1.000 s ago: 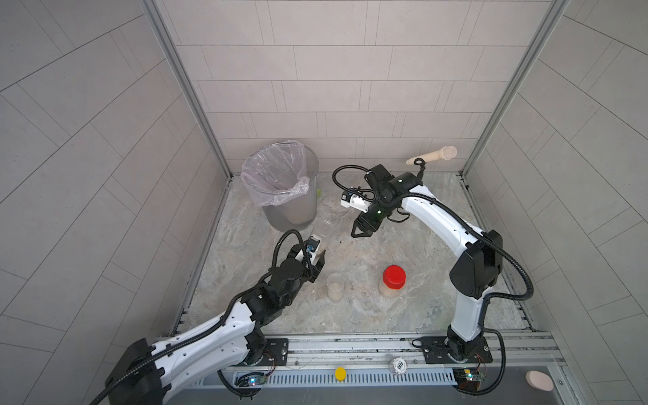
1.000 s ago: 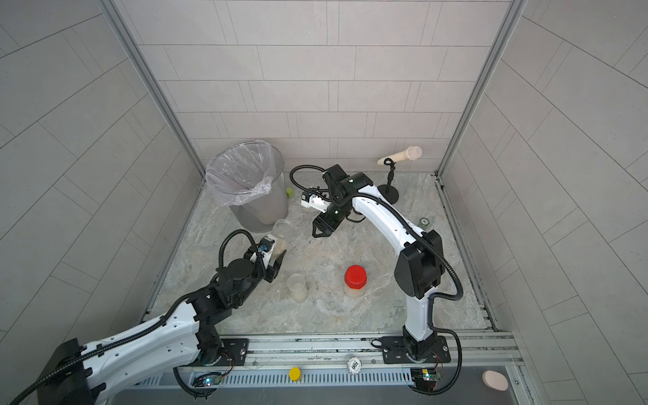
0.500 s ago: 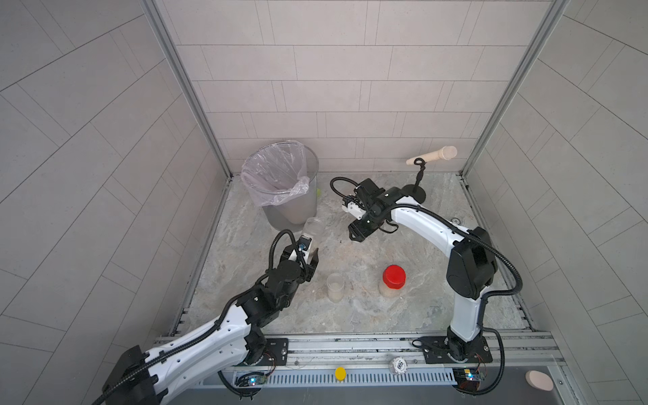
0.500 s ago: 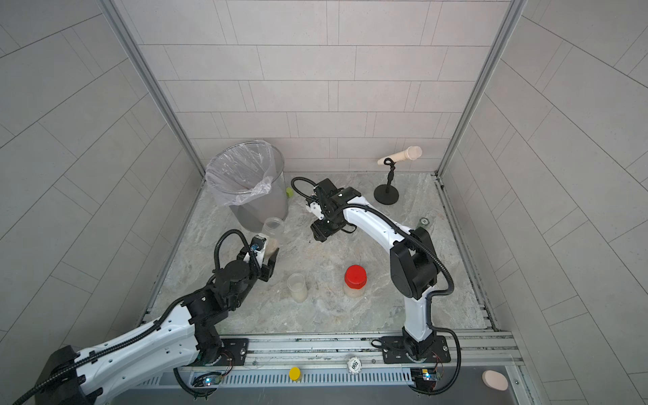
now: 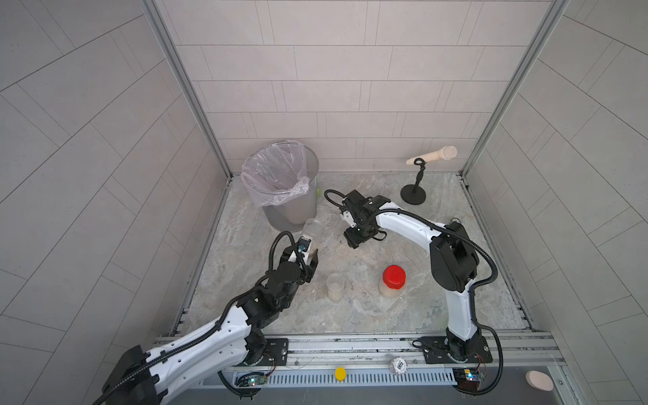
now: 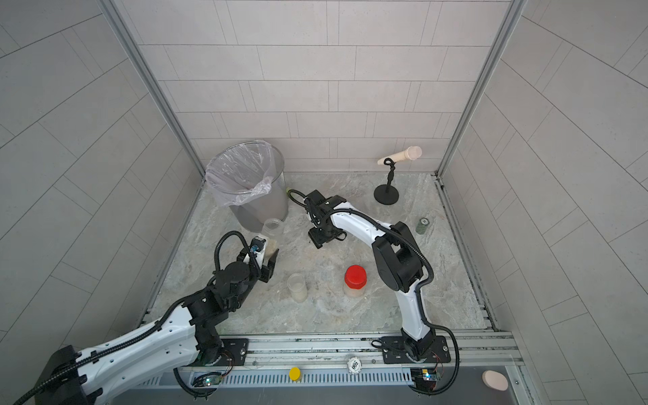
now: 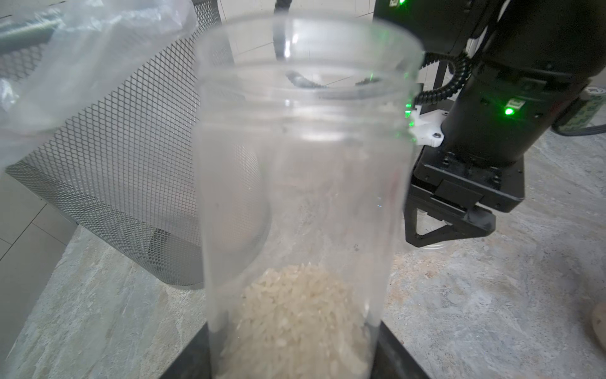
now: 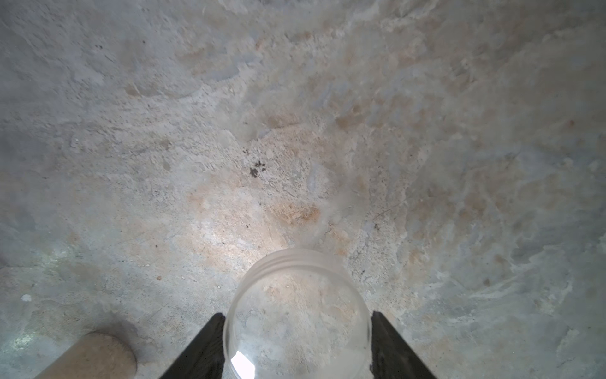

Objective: Empty moldy rice from jars
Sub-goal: Place the lid at the center of the board.

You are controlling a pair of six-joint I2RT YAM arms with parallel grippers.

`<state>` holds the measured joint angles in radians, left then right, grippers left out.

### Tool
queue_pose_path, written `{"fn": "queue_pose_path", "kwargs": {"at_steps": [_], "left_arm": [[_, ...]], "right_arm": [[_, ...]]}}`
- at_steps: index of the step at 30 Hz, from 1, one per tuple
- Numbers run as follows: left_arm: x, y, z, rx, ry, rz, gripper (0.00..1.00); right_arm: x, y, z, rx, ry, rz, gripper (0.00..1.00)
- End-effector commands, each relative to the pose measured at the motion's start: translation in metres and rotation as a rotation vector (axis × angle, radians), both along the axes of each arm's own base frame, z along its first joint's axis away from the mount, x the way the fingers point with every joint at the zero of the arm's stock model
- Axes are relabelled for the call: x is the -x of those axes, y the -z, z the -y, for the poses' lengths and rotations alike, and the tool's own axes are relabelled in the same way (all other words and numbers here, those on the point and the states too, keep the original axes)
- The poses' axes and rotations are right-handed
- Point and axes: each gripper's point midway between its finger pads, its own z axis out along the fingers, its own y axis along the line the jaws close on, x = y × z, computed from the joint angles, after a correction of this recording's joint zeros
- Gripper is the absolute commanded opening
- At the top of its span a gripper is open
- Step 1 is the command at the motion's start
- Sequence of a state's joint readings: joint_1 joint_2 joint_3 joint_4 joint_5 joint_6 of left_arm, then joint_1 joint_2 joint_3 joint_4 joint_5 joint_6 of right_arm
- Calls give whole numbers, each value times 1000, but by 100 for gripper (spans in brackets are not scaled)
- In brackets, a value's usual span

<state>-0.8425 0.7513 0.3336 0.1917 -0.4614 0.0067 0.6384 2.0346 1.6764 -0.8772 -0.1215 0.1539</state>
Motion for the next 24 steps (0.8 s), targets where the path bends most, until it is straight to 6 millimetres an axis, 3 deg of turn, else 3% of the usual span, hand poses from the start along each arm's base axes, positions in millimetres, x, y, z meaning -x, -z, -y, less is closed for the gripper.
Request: {"fn": "queue_pose_path", "kwargs": {"at_steps": [1, 19, 24], "left_arm": [[-3, -10, -4, 67, -31, 37, 1], [4, -9, -11, 73, -31, 29, 4], [7, -10, -13, 89, -33, 25, 4]], "right_arm": [[4, 11, 3, 56, 37, 13, 48], [23, 45, -3, 58, 21, -39, 62], [27, 49, -6, 59, 2, -47, 75]]}}
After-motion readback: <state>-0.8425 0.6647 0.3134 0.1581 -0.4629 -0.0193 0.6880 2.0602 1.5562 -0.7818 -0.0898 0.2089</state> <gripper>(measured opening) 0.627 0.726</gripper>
